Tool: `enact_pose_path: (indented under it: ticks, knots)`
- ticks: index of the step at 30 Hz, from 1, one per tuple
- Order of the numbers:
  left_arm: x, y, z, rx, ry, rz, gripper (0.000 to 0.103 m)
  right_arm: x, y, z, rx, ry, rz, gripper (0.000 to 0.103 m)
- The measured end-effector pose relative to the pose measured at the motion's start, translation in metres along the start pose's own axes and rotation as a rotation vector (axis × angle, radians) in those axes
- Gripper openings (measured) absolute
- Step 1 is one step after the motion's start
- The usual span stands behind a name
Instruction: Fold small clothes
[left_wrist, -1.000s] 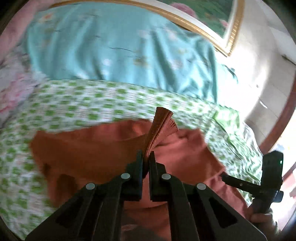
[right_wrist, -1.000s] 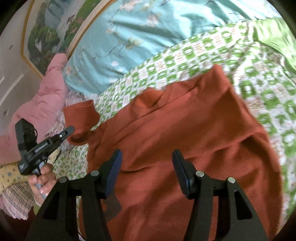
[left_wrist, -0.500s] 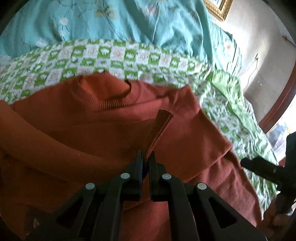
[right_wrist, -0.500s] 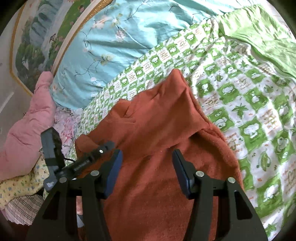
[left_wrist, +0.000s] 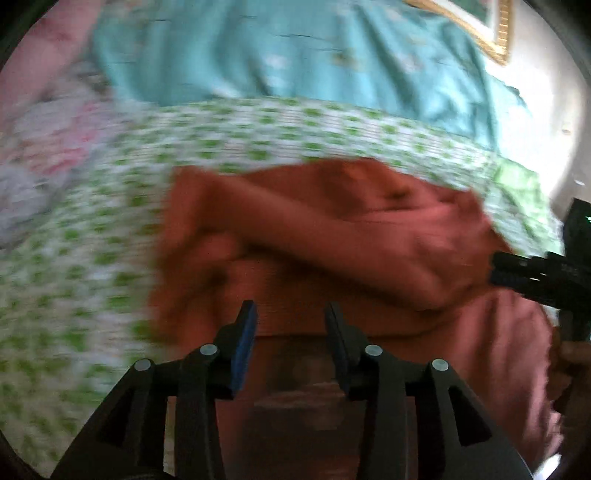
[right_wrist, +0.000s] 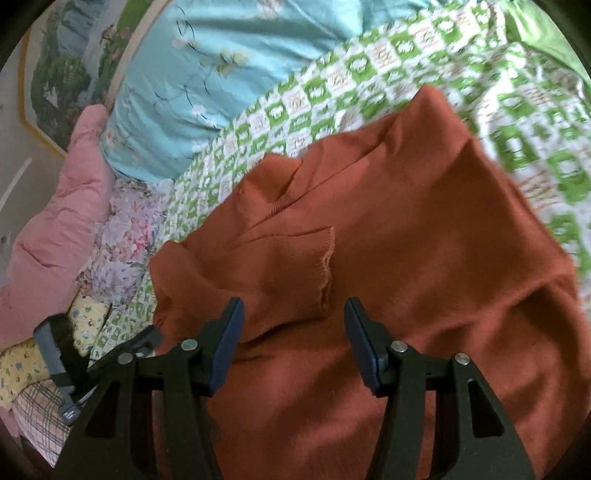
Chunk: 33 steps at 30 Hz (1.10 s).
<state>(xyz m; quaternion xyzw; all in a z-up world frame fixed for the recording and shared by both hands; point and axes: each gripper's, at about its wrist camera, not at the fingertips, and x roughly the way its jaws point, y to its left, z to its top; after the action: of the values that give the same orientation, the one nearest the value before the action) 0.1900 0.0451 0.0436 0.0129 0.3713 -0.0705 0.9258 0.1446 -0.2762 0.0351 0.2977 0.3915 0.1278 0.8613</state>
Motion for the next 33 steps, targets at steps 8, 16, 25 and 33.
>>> enact_pose_path:
  ticks: [8,16,25,33]
  knots:
    - [0.035,0.058,0.001,-0.092,0.067,0.088,0.039,0.04,0.004,0.005,0.029,0.036,-0.028,0.04]
    - [0.055,0.051,-0.001,-0.054,0.098,0.141,0.039,-0.022,0.027,0.033,0.02,-0.147,0.098,0.004]
    - [0.037,0.054,0.0,-0.102,0.032,0.14,0.039,-0.105,0.007,0.084,0.015,-0.346,-0.017,0.002]
    - [0.037,0.059,-0.008,-0.102,0.062,0.093,0.039,-0.052,-0.055,0.062,0.102,-0.208,-0.134,0.0]
